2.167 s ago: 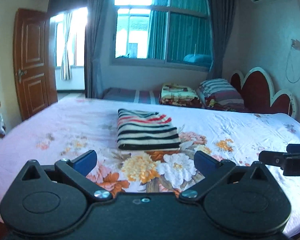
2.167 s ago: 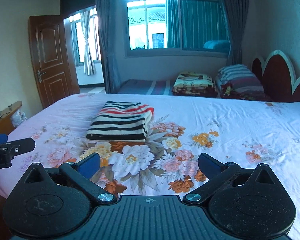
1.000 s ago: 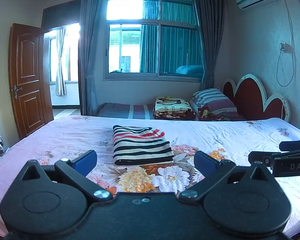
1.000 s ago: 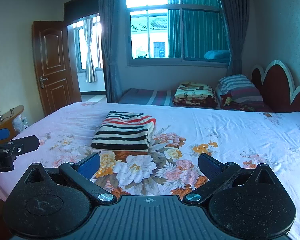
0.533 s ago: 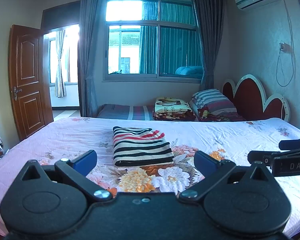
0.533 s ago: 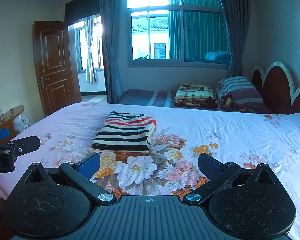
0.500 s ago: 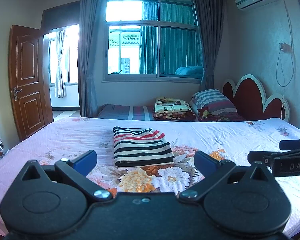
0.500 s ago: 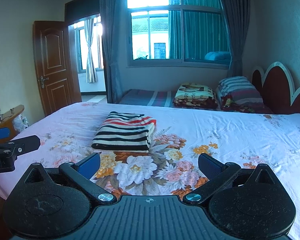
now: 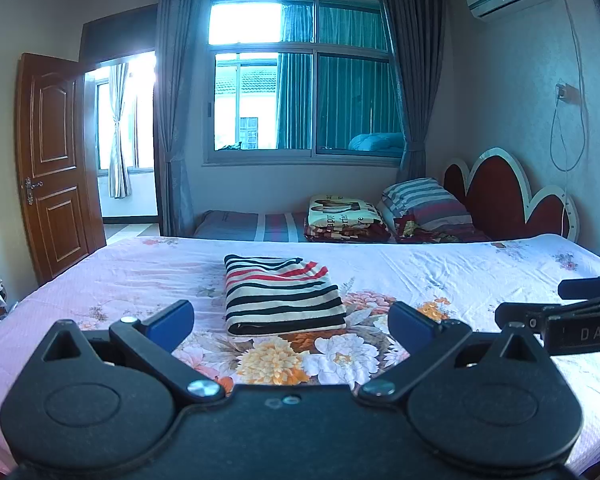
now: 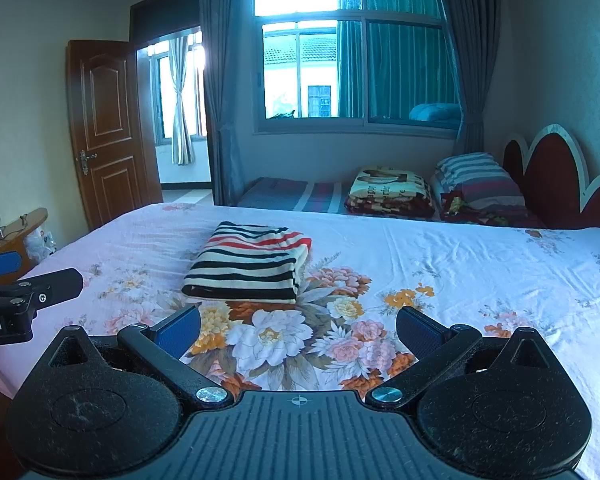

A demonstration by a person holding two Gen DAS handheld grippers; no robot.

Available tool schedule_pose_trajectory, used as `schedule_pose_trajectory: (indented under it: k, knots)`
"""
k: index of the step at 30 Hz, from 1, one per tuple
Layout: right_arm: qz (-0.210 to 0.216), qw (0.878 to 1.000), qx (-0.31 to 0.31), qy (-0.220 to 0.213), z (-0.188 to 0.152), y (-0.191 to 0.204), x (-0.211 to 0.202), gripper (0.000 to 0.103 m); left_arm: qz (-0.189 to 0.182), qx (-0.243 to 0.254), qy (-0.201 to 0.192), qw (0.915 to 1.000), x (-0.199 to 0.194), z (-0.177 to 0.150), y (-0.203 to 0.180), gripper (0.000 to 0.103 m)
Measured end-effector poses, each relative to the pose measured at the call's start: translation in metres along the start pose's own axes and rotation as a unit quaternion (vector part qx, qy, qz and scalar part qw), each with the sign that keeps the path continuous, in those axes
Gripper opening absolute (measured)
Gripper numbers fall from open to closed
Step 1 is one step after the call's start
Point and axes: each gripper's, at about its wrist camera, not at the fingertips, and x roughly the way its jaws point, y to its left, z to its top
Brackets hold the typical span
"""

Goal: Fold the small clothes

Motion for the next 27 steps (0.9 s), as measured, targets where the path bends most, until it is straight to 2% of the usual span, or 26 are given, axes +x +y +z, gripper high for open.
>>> schedule_pose_trajectory:
  k: [27]
  knots:
    - [0.005,1.000,-0.010,-0.002,0.0026,-0.0037,0.0020,0.103,0.003,-0.001,-0.005,1.0000,-0.0007,0.0012,0.0045,0.102]
